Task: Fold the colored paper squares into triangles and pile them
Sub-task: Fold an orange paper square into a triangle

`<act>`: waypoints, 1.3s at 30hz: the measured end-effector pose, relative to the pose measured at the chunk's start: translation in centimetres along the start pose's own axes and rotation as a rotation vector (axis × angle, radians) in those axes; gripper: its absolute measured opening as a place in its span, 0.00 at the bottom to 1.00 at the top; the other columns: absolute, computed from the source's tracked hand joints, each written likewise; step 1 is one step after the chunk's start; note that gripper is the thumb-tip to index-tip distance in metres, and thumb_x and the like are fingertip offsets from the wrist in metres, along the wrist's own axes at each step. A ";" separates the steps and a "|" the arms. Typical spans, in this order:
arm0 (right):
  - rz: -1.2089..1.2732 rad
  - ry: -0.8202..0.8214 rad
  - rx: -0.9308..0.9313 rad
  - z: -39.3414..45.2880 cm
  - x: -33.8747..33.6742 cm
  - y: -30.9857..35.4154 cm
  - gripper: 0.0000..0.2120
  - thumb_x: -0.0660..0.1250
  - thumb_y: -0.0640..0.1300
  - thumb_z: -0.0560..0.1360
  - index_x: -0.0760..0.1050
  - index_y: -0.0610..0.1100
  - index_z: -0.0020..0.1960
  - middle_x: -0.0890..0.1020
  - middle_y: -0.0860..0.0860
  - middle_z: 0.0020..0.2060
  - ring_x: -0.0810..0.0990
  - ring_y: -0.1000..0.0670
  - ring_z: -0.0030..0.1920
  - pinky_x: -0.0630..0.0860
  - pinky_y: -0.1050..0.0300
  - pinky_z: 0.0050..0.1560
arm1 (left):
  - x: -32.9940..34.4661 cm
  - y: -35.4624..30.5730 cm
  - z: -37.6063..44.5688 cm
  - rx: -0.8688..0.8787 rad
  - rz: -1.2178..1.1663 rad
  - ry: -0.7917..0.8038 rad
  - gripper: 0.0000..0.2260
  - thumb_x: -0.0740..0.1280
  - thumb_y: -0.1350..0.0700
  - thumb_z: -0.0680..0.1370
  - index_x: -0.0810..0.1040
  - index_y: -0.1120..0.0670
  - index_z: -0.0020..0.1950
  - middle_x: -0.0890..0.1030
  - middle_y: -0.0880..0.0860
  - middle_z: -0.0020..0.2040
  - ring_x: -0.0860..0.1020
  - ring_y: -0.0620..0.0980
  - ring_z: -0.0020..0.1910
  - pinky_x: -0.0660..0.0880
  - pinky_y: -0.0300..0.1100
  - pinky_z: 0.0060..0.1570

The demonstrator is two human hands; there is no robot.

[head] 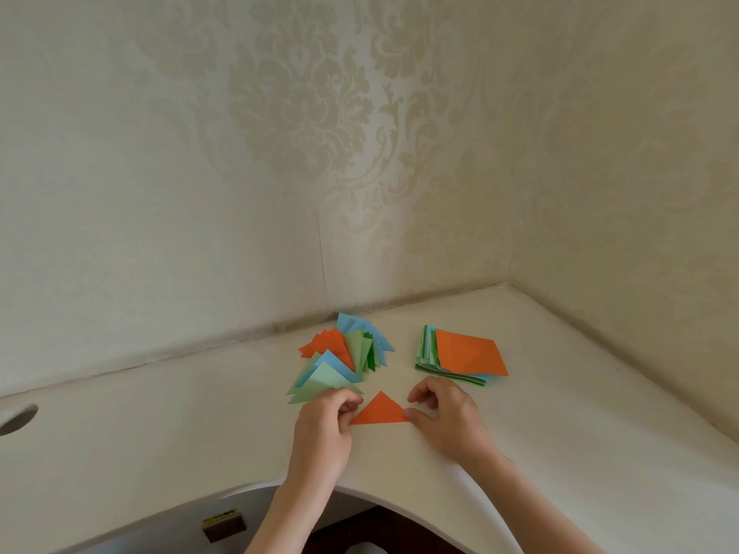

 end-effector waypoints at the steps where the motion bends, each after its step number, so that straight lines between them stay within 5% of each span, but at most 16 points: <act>1: -0.012 -0.002 -0.005 0.0 0.0 0.1 0.09 0.73 0.48 0.71 0.73 0.54 0.44 0.75 0.59 0.41 0.71 0.58 0.43 0.70 0.64 0.47 | 0.1 -0.5 -0.1 0.023 0.065 -0.014 0.11 0.66 0.67 0.76 0.82 0.52 0.50 0.80 0.45 0.45 0.77 0.40 0.44 0.74 0.34 0.45; 6: -0.045 -0.010 -0.021 0.0 0.1 0.3 0.08 0.72 0.49 0.72 0.72 0.55 0.45 0.76 0.58 0.44 0.72 0.57 0.44 0.72 0.59 0.51 | 1.3 -3.2 -0.3 0.024 0.278 -0.043 0.09 0.65 0.53 0.79 0.77 0.52 0.58 0.76 0.50 0.51 0.73 0.49 0.49 0.70 0.37 0.45; 10: -0.055 -0.032 -0.044 -0.2 0.1 0.3 0.08 0.72 0.50 0.72 0.72 0.56 0.44 0.76 0.57 0.44 0.72 0.55 0.46 0.72 0.57 0.52 | 2.1 -2.7 0.4 -0.078 0.209 0.027 0.13 0.67 0.55 0.78 0.73 0.51 0.62 0.73 0.50 0.56 0.74 0.48 0.54 0.67 0.34 0.49; 15: -0.029 -0.078 -0.084 -0.6 -0.5 0.6 0.09 0.74 0.50 0.70 0.73 0.55 0.42 0.77 0.57 0.41 0.73 0.56 0.42 0.73 0.60 0.45 | 2.0 -2.9 -0.2 0.025 0.120 0.033 0.12 0.68 0.61 0.76 0.76 0.49 0.57 0.77 0.44 0.50 0.74 0.43 0.50 0.64 0.27 0.47; 18: -0.030 -0.317 -0.171 -1.1 -3.6 1.0 0.08 0.75 0.44 0.68 0.77 0.51 0.43 0.78 0.57 0.41 0.75 0.57 0.39 0.74 0.58 0.40 | 0.6 -1.9 -0.6 0.055 0.079 -0.022 0.15 0.70 0.64 0.74 0.78 0.48 0.55 0.75 0.40 0.45 0.74 0.40 0.45 0.66 0.23 0.44; 21: -0.191 -0.489 -0.177 -0.9 -6.7 0.2 0.14 0.77 0.38 0.65 0.80 0.45 0.49 0.80 0.51 0.47 0.79 0.47 0.46 0.76 0.54 0.45 | -1.7 0.4 -0.3 0.022 0.099 -0.078 0.14 0.73 0.63 0.72 0.77 0.47 0.51 0.77 0.40 0.42 0.76 0.40 0.42 0.69 0.28 0.40; 27: -0.435 -0.328 -0.077 1.2 -6.1 -2.9 0.21 0.74 0.47 0.70 0.79 0.45 0.61 0.79 0.49 0.60 0.79 0.45 0.57 0.68 0.50 0.56 | -4.5 2.9 0.9 -0.028 0.110 -0.168 0.13 0.77 0.62 0.67 0.78 0.48 0.44 0.75 0.38 0.38 0.76 0.43 0.41 0.72 0.36 0.41; 32: -0.443 -0.348 -0.068 1.1 -5.7 -3.2 0.13 0.71 0.49 0.73 0.82 0.48 0.56 0.81 0.52 0.54 0.78 0.47 0.55 0.66 0.52 0.51 | -4.5 2.8 2.0 0.009 0.156 -0.218 0.15 0.79 0.60 0.64 0.77 0.48 0.43 0.77 0.40 0.38 0.74 0.46 0.40 0.74 0.47 0.41; 39: -0.450 -0.516 -0.201 0.5 -6.4 -1.9 0.04 0.74 0.41 0.68 0.83 0.49 0.40 0.83 0.55 0.43 0.80 0.48 0.42 0.65 0.54 0.46 | -4.1 3.4 2.9 0.043 0.158 -0.270 0.16 0.79 0.62 0.63 0.76 0.49 0.42 0.77 0.42 0.38 0.73 0.46 0.38 0.74 0.47 0.39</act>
Point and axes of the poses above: each hand's wrist, its own z-axis towards the middle knuckle, its own x-axis out of the palm, y = z × x, the point moved 9 cm from there along z, towards the middle knuckle
